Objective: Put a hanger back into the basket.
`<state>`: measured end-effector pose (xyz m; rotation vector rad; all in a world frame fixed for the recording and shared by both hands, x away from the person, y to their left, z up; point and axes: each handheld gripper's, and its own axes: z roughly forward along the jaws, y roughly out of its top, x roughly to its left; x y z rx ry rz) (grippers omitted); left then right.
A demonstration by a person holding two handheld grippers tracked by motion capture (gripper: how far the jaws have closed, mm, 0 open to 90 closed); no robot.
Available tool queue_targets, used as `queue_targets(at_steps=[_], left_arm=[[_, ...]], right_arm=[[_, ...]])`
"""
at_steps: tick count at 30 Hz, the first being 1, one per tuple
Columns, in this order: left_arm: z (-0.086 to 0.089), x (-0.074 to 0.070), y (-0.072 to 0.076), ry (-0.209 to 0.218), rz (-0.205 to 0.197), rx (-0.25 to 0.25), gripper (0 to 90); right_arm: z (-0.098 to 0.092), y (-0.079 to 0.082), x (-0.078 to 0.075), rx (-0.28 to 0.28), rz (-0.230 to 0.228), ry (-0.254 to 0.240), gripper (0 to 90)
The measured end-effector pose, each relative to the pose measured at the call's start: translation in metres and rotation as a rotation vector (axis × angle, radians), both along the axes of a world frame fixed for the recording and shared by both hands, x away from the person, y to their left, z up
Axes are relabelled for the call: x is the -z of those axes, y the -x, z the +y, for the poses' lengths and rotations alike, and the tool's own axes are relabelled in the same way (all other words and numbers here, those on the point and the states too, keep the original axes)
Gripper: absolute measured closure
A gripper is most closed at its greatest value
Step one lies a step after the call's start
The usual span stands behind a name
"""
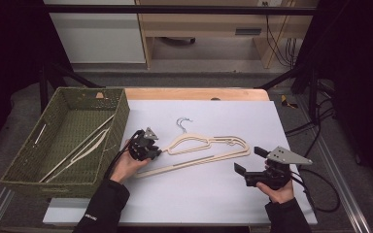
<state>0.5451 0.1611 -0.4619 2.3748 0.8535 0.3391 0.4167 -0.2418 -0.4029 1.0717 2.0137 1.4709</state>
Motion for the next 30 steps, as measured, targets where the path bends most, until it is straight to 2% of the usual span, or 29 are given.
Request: queue_targets(at_steps=[1, 2, 3, 8, 10, 11, 13, 14, 15, 16, 17, 21, 24, 26, 27, 30], left_arm=[[0.000, 0.000, 0.000, -0.014, 0.005, -0.015, 74.6], [0.000, 0.000, 0.000, -0.014, 0.005, -0.015, 67.1], [0.002, 0.000, 0.000, -0.020, 0.006, -0.040, 61.3], [0.002, 0.000, 0.002, -0.010, 0.045, -0.051, 58.0], [0.003, 0.000, 0.004, -0.006, 0.046, -0.057, 58.2], [0.006, 0.001, 0.004, 0.012, 0.050, -0.084, 62.4], [0.008, 0.001, 0.003, 0.024, 0.055, -0.099, 68.4], [0.009, 0.001, 0.002, 0.030, 0.058, -0.111, 68.4], [0.009, 0.001, 0.002, 0.026, 0.059, -0.101, 71.7], [0.009, 0.001, 0.002, 0.026, 0.059, -0.101, 72.2], [0.007, 0.000, 0.003, 0.001, 0.042, -0.082, 72.9], [0.006, -0.002, 0.005, -0.014, 0.040, -0.061, 76.2], [0.006, -0.005, 0.007, -0.009, 0.039, -0.047, 78.3], [0.006, -0.009, 0.010, 0.008, 0.029, -0.044, 78.6], [0.004, -0.013, 0.014, 0.022, 0.008, -0.054, 78.7], [0.002, -0.017, 0.020, 0.006, -0.012, -0.058, 78.8]], right_arm=[[0.000, 0.000, 0.000, -0.001, 0.000, 0.001, 5.0], [0.000, 0.000, 0.000, -0.001, 0.000, 0.001, 5.0], [0.000, 0.000, 0.000, -0.002, 0.000, 0.000, 5.0], [0.000, 0.000, 0.000, -0.001, -0.001, 0.000, 5.0], [0.000, 0.000, 0.000, -0.002, 0.002, 0.000, 5.0], [0.000, 0.001, 0.000, -0.004, 0.000, -0.002, 5.1], [0.000, 0.000, 0.000, -0.003, 0.001, -0.003, 5.2], [0.000, 0.000, 0.000, -0.003, 0.001, -0.003, 5.2], [0.001, 0.000, 0.000, -0.004, 0.001, -0.001, 5.2], [0.001, 0.000, 0.000, -0.004, 0.001, -0.001, 5.2], [0.001, 0.000, 0.001, -0.005, 0.005, -0.003, 5.2], [0.002, -0.001, 0.001, -0.008, 0.009, 0.003, 5.2], [0.003, -0.001, 0.002, -0.009, 0.012, 0.000, 5.2], [0.003, -0.002, 0.002, -0.012, 0.014, 0.004, 5.3], [0.004, -0.003, 0.003, -0.013, 0.015, 0.000, 5.4], [0.004, -0.004, 0.003, -0.021, 0.016, 0.005, 5.5]])
